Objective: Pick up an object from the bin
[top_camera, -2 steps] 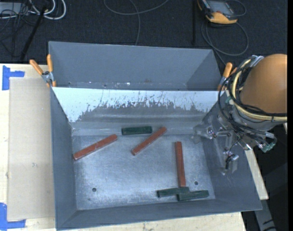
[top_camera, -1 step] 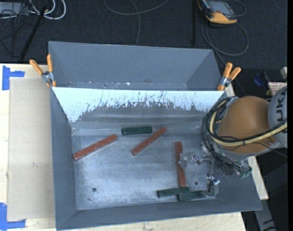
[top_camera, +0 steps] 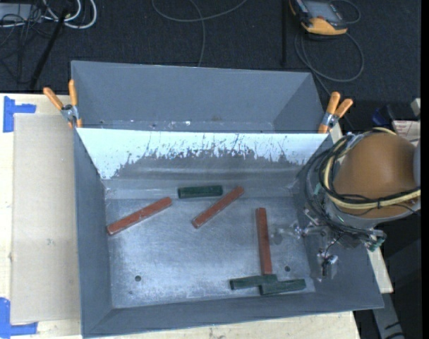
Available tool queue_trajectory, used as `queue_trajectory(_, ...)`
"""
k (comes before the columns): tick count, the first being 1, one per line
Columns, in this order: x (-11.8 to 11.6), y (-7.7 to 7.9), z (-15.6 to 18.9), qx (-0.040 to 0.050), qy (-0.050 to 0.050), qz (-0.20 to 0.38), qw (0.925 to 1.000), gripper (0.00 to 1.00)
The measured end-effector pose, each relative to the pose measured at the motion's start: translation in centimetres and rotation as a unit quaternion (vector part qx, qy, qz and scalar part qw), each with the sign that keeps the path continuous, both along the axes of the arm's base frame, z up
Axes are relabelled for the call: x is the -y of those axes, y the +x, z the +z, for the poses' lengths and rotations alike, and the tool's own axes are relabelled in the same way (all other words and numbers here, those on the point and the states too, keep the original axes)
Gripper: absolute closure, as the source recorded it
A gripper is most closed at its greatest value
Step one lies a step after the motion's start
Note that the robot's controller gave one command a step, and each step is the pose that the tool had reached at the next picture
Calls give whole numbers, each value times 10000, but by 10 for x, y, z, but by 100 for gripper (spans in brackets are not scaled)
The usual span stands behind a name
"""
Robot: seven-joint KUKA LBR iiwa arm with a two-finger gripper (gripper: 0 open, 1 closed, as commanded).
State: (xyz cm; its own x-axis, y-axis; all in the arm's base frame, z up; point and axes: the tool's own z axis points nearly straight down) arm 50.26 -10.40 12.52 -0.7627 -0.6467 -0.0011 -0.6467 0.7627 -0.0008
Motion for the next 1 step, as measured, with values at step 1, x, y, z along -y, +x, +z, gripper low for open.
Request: queue_trajectory(1,-141,1,-56,-25,5,2663,9639,0)
